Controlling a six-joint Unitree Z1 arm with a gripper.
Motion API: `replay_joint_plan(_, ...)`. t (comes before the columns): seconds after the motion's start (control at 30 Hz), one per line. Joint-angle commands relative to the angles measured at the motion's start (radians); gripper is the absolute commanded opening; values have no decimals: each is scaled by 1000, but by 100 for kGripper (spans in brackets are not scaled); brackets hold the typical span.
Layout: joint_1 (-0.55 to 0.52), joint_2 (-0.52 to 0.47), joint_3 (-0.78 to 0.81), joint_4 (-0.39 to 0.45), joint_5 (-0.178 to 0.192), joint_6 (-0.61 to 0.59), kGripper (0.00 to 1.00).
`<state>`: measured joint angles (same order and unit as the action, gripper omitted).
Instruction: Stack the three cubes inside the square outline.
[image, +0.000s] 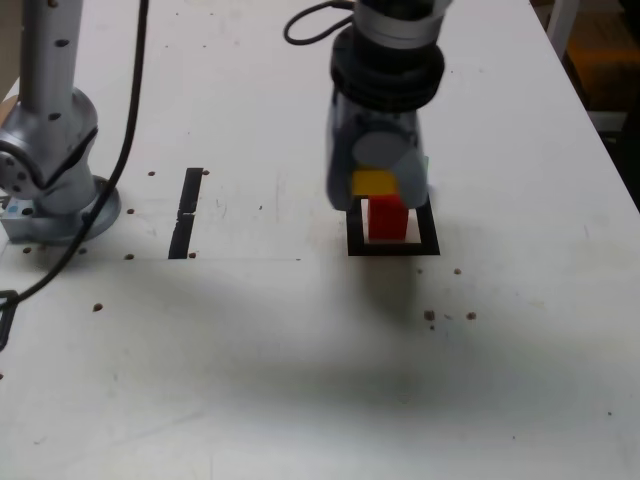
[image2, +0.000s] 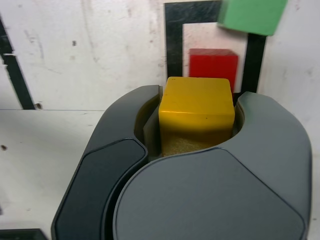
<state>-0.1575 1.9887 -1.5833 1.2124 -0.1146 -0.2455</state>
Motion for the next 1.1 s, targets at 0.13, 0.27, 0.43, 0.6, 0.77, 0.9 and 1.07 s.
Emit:
replay_joint_plan(0.13, 14, 41, -32, -10, -8, 12, 23)
replay_joint_plan(0.27, 18, 60, -42, -13, -12, 18, 23)
replay_joint_plan(0.43, 20, 70, -36, -15, -20, 20, 24)
replay_joint_plan(0.6, 21, 69, -19, -21, -28, 25, 26)
replay_joint_plan(0.77, 22, 64, -9, -24, -29, 30, 32)
replay_joint_plan(0.9, 23, 60, -2, -25, -33, 36, 42)
replay_joint_plan(1.07, 24, 58, 3, -27, -34, 48, 60)
